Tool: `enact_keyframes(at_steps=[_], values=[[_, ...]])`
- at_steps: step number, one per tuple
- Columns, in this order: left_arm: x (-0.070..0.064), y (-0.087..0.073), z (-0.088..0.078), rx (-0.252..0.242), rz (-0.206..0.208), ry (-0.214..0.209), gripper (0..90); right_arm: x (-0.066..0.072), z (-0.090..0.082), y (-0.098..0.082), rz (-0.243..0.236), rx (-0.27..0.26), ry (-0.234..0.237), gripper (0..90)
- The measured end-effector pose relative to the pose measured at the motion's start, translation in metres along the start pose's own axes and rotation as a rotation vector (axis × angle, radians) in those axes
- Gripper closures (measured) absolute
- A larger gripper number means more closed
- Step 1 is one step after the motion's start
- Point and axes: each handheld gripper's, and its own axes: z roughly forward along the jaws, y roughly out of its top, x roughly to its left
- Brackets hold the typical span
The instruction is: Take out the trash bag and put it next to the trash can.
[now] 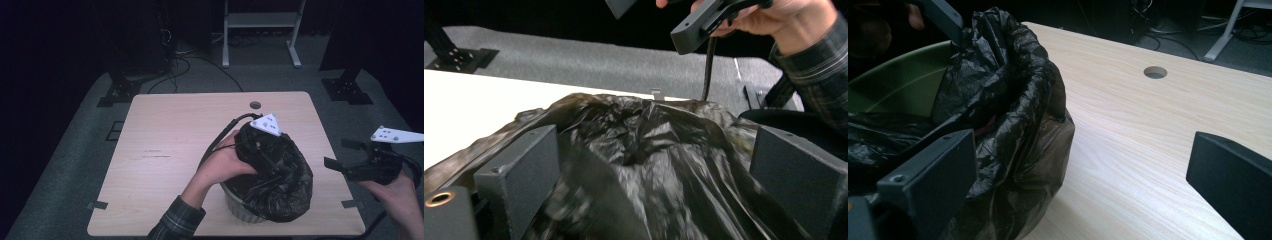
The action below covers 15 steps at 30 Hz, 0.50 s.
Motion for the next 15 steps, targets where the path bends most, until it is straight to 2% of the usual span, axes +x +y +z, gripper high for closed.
enact_keyframes(at_steps=[4,7,15], values=[[-0.003,-0.01,-0.025,-0.031,-0.015,0.02,1.0,0.002,0.0,0.003,-0.005,-0.005,0.005,0.0],[-0.005,-0.022,-0.043,-0.053,-0.04,0.059,0.0,0.003,0.0,0.005,-0.005,-0.009,0.006,0.0],[-0.012,-0.071,-0.096,-0.09,-0.078,0.158,0.0,0.008,0.001,0.013,-0.011,-0.024,0.016,0.0]])
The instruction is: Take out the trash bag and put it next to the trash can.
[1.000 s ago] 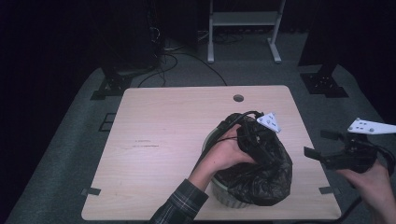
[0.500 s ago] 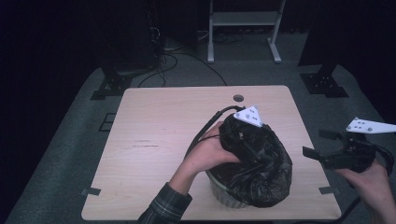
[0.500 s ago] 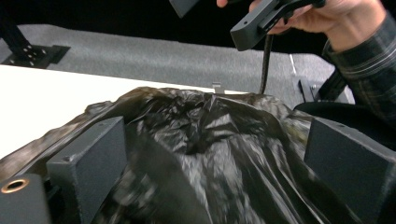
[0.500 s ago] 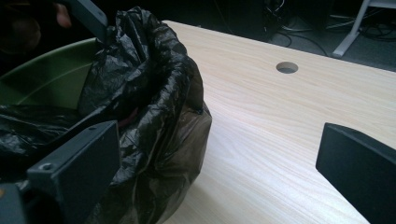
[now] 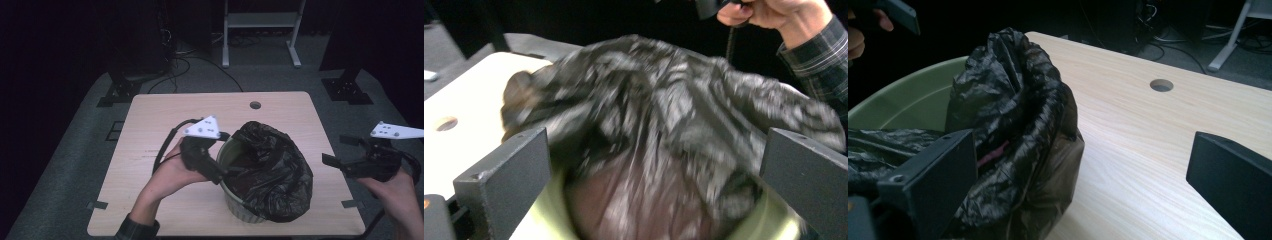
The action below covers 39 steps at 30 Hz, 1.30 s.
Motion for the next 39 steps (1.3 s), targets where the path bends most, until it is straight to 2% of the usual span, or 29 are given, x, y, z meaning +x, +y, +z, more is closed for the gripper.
enact_keyframes(at_steps=[4,7,9,11,17,21,25,26,28,33,35,39], values=[[0.001,-0.033,-0.023,-0.007,-0.025,0.065,0.0,0.004,0.006,0.005,-0.006,-0.004,0.013,0.0],[0.001,-0.059,-0.037,-0.023,-0.068,0.105,0.0,0.008,0.01,0.009,-0.008,-0.005,0.024,0.0],[0.001,-0.077,-0.045,-0.03,-0.082,0.123,0.0,0.011,0.014,0.012,-0.011,-0.008,0.03,0.0],[0.0,-0.095,-0.05,-0.023,-0.077,0.138,0.0,0.014,0.019,0.015,-0.018,-0.012,0.04,0.0],[0.005,-0.154,-0.056,0.006,-0.138,0.183,0.0,0.024,0.034,0.025,-0.034,-0.013,0.058,0.0],[0.009,-0.184,-0.058,0.027,-0.163,0.242,0.0,0.027,0.043,0.025,-0.041,0.001,0.058,0.0],[0.014,-0.207,-0.059,0.009,-0.207,0.272,0.0,0.027,0.051,0.023,-0.041,0.013,0.059,0.0],[0.015,-0.212,-0.057,0.019,-0.208,0.287,0.0,0.027,0.053,0.022,-0.038,0.019,0.061,0.0],[0.018,-0.221,-0.053,0.079,-0.192,0.318,0.0,0.027,0.056,0.02,-0.036,0.028,0.062,0.0],[0.028,-0.238,-0.043,0.155,-0.224,0.32,0.0,0.026,0.065,0.011,-0.032,0.056,0.075,0.0],[0.031,-0.242,-0.041,0.175,-0.23,0.331,0.0,0.026,0.068,0.009,-0.032,0.065,0.076,0.0],[0.033,-0.246,-0.04,0.181,-0.246,0.335,0.0,0.028,0.073,0.006,-0.033,0.085,0.086,1.8]])
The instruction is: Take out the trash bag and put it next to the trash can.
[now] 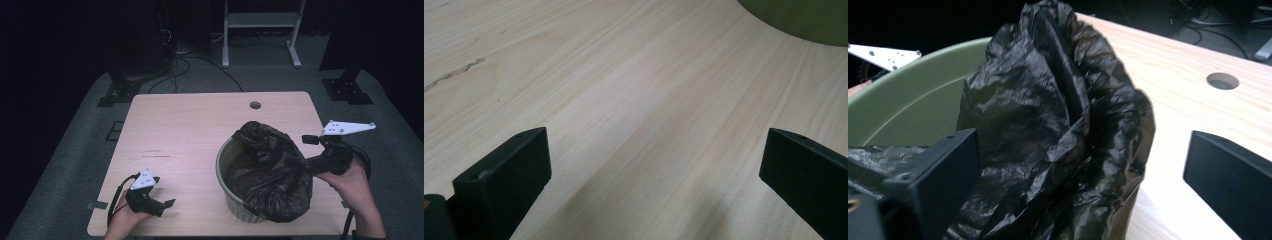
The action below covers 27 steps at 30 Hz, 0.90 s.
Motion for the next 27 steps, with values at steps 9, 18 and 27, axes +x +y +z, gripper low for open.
enact_keyframes(at_steps=[9,18,27], values=[[0.004,-0.005,0.01,0.059,-0.006,0.011,0.0,-0.004,0.011,-0.007,0.013,0.045,0.01,13.4],[0.002,-0.005,0.013,0.055,0.006,0.022,0.0,-0.007,0.014,-0.009,0.029,0.086,0.045,41.1],[0.001,-0.005,0.014,0.061,0.018,0.031,0.0,-0.009,0.013,-0.008,0.067,0.084,-0.001,63.7]])
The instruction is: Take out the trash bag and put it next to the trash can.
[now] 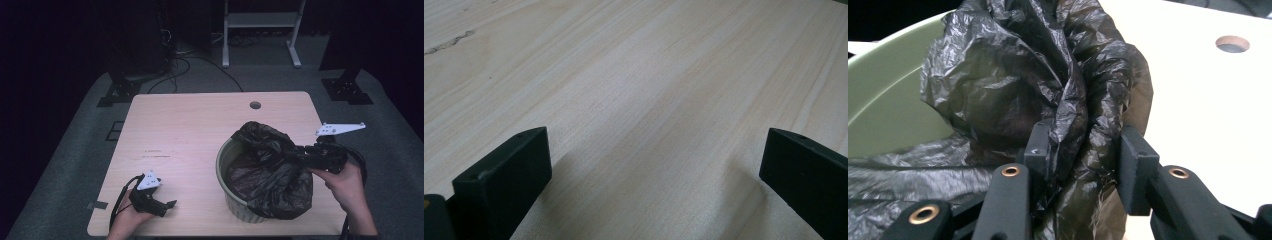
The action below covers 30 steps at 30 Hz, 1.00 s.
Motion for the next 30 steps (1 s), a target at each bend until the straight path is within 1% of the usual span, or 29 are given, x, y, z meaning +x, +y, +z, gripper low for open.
enact_keyframes(at_steps=[3,6,8,12,15,17,21,22,23,24,25,28,30], values=[[0.0,0.0,0.0,0.003,0.003,0.002,0.0,0.001,0.0,0.002,-0.003,-0.008,-0.016,63.8],[0.0,0.0,0.0,0.005,0.004,0.003,0.0,0.0,-0.001,0.004,-0.013,-0.044,-0.03,64.5],[-0.001,0.0,0.0,0.005,0.004,0.003,0.0,0.0,-0.005,0.005,-0.02,-0.08,-0.04,67.1],[-0.001,0.0,0.0,0.005,0.005,0.005,0.0,0.0,-0.011,0.007,-0.043,-0.113,-0.058,75.9],[-0.001,0.0,0.0,0.005,0.006,0.006,0.0,-0.003,-0.011,0.007,-0.028,-0.128,-0.047,77.7],[-0.001,0.0,0.0,0.009,0.009,0.007,0.0,-0.004,-0.012,0.007,-0.011,-0.151,-0.045,80.4],[-0.001,0.0,0.0,0.008,0.009,0.007,0.0,-0.006,-0.012,0.006,0.003,-0.173,-0.028,82.5],[-0.001,0.0,0.0,0.008,0.009,0.008,0.0,-0.007,-0.013,0.006,0.006,-0.188,-0.024,87.0],[-0.001,0.0,0.0,0.009,0.009,0.008,0.0,-0.007,-0.014,0.006,0.009,-0.202,-0.023,88.1],[-0.001,0.0,0.0,0.009,0.009,0.008,0.0,-0.008,-0.014,0.006,0.013,-0.203,-0.028,88.4],[-0.001,0.0,0.0,0.009,0.009,0.008,0.0,-0.009,-0.014,0.005,0.018,-0.203,-0.022,89.0],[-0.001,0.0,0.0,0.009,0.01,0.009,0.0,-0.013,-0.012,0.003,0.033,-0.224,0.01,89.4],[-0.002,0.0,0.001,0.01,0.015,0.015,0.0,-0.015,-0.012,0.002,0.032,-0.236,0.013,89.7]])
